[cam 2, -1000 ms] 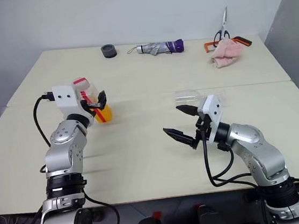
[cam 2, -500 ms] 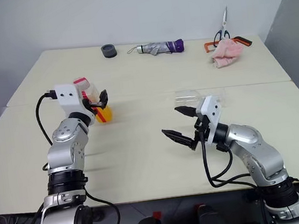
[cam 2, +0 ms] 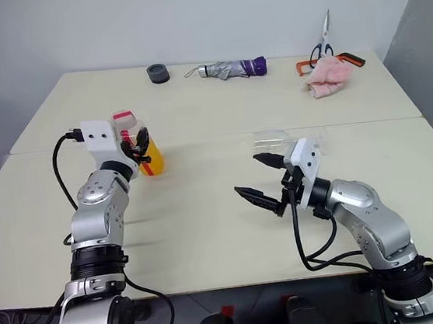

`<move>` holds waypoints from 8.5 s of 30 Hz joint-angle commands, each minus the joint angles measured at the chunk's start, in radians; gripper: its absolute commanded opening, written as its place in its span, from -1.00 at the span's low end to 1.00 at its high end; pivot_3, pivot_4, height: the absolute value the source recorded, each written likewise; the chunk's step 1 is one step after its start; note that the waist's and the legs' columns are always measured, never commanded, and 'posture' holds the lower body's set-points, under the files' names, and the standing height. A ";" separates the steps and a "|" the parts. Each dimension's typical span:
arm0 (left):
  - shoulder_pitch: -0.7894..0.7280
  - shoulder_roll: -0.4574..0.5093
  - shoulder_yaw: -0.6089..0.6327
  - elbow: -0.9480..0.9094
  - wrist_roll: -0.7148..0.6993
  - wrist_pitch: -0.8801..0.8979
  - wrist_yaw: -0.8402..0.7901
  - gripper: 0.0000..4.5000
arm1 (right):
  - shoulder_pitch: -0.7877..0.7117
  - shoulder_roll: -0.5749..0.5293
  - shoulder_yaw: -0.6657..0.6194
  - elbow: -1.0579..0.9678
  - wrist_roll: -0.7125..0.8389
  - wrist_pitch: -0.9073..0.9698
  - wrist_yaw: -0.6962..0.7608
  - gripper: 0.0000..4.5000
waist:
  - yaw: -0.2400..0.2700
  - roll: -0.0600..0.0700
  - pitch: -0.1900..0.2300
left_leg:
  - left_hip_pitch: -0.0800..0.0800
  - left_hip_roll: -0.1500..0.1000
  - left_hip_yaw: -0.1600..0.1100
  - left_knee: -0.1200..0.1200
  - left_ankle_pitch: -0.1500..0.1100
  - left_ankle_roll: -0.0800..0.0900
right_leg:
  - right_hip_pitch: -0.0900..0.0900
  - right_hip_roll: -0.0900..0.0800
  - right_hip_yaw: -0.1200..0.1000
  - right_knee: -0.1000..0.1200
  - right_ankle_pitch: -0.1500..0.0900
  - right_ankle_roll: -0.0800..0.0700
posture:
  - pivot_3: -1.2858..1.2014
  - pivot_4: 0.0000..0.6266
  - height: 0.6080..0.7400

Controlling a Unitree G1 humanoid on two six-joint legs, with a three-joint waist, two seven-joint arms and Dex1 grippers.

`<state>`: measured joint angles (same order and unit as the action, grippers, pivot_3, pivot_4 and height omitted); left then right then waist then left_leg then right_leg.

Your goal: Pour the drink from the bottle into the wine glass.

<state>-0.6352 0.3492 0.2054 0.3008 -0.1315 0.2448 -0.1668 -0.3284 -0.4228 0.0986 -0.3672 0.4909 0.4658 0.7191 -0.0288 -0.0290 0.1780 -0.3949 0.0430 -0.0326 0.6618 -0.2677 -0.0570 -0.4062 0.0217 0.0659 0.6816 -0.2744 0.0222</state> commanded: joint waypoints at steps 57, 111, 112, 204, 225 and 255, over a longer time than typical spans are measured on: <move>-0.047 -0.005 -0.358 -0.123 -0.193 -0.056 -0.978 -0.14 | -0.148 -0.062 -0.024 -0.209 0.081 0.294 -0.225 1.00 | -0.001 0.001 0.000 | -0.003 -0.001 -0.002 0.000 0.000 0.000 | -0.001 0.000 -0.001 0.000 0.000 0.000 | 0.03 -0.52 1.00; -0.106 -0.052 -0.365 -0.037 -0.185 -0.064 -1.036 -0.15 | -0.010 0.018 -0.055 -0.396 0.020 0.298 -0.356 0.88 | -0.005 0.003 0.002 | -0.005 -0.004 -0.006 0.001 0.000 0.001 | -0.003 -0.002 -0.003 0.002 0.000 0.000 | 0.03 -0.52 1.00; -0.110 -0.055 -0.366 -0.029 -0.184 -0.066 -1.037 -0.15 | -0.013 0.038 -0.041 -0.396 -0.008 0.305 -0.398 0.88 | -0.005 0.003 0.002 | -0.004 -0.004 -0.005 0.001 0.000 0.001 | -0.003 -0.001 -0.003 0.002 0.000 0.000 | 0.03 -0.52 1.00; -0.203 -0.099 -0.362 0.116 -0.138 -0.170 -1.074 -0.15 | -0.020 0.214 0.035 -0.352 -0.156 0.285 -0.560 0.88 | -0.003 0.005 0.003 | -0.006 -0.009 -0.007 0.001 -0.001 0.002 | -0.003 -0.005 -0.003 0.001 0.000 0.000 | 0.03 -0.52 1.00; -0.206 -0.086 -0.369 0.109 -0.134 -0.164 -1.112 -0.15 | -0.080 -0.020 -0.027 -0.172 -0.015 0.132 -0.070 -0.16 | -0.003 0.005 0.003 | -0.005 -0.010 -0.007 0.001 -0.001 0.002 | -0.002 -0.006 -0.003 0.001 0.000 0.000 | 0.03 -0.52 1.00; -0.194 -0.063 -0.371 0.088 -0.144 -0.164 -1.110 -0.16 | -0.047 -0.025 -0.038 -0.286 -0.101 0.129 -0.246 1.00 | -0.005 0.007 0.004 | -0.005 -0.012 -0.010 0.002 -0.001 0.003 | -0.001 -0.007 -0.004 0.003 0.000 0.000 | 0.03 -0.52 1.00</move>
<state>-0.8017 0.2912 -0.1856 0.4066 -0.2570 0.1007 -1.2765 -0.3521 -0.4544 0.0607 -0.6276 0.4229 0.6209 0.5159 -0.0339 -0.0224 0.1820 -0.3994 0.0308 -0.0427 0.6637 -0.2682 -0.0539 -0.4076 0.0147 0.0623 0.6843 -0.2745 0.0226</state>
